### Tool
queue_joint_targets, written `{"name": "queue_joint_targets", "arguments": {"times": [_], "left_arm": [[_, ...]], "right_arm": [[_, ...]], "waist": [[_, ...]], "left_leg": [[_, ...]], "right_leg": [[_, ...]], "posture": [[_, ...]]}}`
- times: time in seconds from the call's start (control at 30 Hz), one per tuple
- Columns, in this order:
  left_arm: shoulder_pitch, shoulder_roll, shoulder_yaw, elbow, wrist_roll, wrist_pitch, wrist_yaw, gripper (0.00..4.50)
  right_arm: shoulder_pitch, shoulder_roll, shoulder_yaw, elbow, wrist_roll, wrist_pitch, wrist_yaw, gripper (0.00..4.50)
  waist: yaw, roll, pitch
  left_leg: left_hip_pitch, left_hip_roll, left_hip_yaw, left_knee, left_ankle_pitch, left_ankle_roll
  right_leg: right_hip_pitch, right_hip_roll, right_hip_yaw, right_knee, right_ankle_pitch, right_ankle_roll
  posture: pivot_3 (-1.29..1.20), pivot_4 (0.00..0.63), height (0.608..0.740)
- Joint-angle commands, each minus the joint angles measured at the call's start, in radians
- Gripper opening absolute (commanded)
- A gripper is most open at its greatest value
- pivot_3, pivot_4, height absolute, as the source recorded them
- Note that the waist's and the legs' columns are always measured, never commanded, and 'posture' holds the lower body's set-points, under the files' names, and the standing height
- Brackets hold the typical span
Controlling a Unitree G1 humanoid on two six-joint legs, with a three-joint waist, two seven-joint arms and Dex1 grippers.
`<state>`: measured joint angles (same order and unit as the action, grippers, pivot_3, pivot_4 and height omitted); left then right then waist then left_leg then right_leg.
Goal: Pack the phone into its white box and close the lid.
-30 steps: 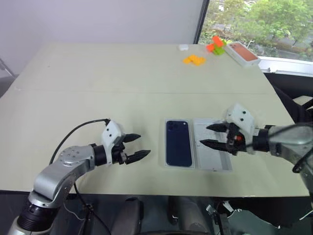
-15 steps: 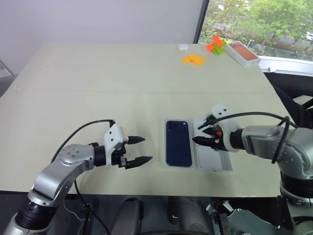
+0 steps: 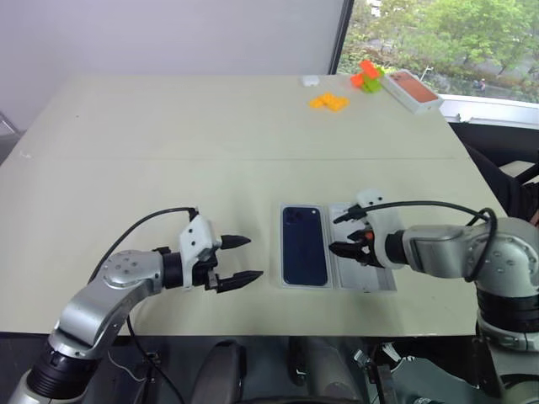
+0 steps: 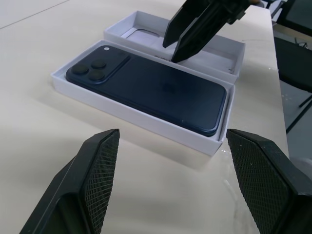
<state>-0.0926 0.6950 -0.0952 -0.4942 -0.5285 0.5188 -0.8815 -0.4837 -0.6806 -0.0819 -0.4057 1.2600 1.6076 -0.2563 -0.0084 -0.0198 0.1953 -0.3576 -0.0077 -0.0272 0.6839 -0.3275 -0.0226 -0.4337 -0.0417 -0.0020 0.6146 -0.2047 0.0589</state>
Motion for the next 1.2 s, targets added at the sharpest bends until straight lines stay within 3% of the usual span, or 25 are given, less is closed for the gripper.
{"name": "queue_joint_targets", "arguments": {"times": [0.03,0.23,0.33,0.47,0.7,0.8,0.87,1.03,1.2], "left_arm": [[0.000,0.005,0.018,-0.043,-0.012,-0.023,-0.020,3.73],[0.003,0.012,0.016,-0.043,0.002,-0.029,-0.028,3.73],[0.002,0.008,0.015,-0.041,0.003,-0.028,-0.026,3.73],[0.003,0.004,0.018,-0.041,0.001,-0.026,-0.020,3.73],[0.010,0.005,0.043,-0.030,-0.009,-0.020,-0.013,3.73],[0.015,0.005,0.069,-0.016,-0.016,-0.018,-0.005,3.73],[0.013,0.010,0.109,0.027,-0.005,-0.027,0.007,3.73],[0.023,0.039,0.195,0.156,0.047,-0.090,0.007,3.73],[-0.009,0.047,0.227,0.235,0.054,-0.118,-0.005,3.73]], "right_arm": [[-0.006,0.019,-0.012,0.019,0.093,0.007,-0.098,2.85],[-0.002,0.042,-0.013,0.065,0.187,0.007,-0.247,2.85],[-0.002,0.039,0.003,0.074,0.212,0.005,-0.299,2.03],[-0.008,0.020,0.026,0.098,0.294,-0.045,-0.374,0.09],[-0.065,-0.061,0.096,0.132,0.530,-0.277,-0.597,0.03],[-0.117,-0.092,0.109,0.099,0.554,-0.337,-0.581,0.03],[-0.134,-0.077,0.055,0.031,0.518,-0.397,-0.445,0.03],[-0.086,0.028,-0.031,-0.065,0.705,-0.575,-0.143,0.03],[-0.015,0.272,0.035,-0.055,0.712,-0.728,-0.176,0.03]], "waist": [[-0.003,0.000,0.000],[-0.006,0.000,0.000],[-0.005,0.000,0.000],[-0.005,0.000,0.000],[-0.007,0.000,0.000],[-0.010,0.000,0.000],[-0.007,0.000,0.000],[-0.005,0.000,0.000],[-0.005,0.000,0.000]], "left_leg": [[0.000,0.000,0.000,0.000,0.000,0.000],[0.000,0.000,0.000,0.000,0.000,0.000],[0.000,0.000,0.000,0.000,0.000,0.000],[0.000,0.000,0.000,0.000,0.000,0.000],[0.000,0.001,0.000,0.000,0.000,0.000],[-0.001,0.001,0.001,0.000,0.000,0.000],[-0.001,0.002,0.001,0.000,0.000,0.000],[-0.002,0.007,0.000,-0.001,-0.002,0.003],[-0.002,0.009,0.001,-0.001,-0.003,0.006]], "right_leg": [[0.000,0.000,0.000,0.000,0.000,0.000],[0.000,0.000,0.000,0.000,0.000,0.000],[0.000,0.000,0.000,0.000,0.000,0.000],[0.000,0.000,0.000,-0.001,0.000,0.000],[0.000,0.001,0.001,-0.001,-0.001,0.000],[-0.001,0.001,0.001,-0.001,-0.001,0.000],[-0.001,0.002,0.001,-0.001,-0.002,0.003],[-0.002,0.008,0.001,-0.002,-0.002,0.004],[-0.003,0.009,0.003,-0.002,0.000,0.000]], "posture": [[0.00,0.150,0.740],[0.00,0.150,0.740],[0.00,0.150,0.740],[0.00,0.150,0.740],[0.00,0.150,0.740],[0.00,0.150,0.740],[0.00,0.150,0.740],[0.00,0.150,0.740],[0.00,0.150,0.740]]}}
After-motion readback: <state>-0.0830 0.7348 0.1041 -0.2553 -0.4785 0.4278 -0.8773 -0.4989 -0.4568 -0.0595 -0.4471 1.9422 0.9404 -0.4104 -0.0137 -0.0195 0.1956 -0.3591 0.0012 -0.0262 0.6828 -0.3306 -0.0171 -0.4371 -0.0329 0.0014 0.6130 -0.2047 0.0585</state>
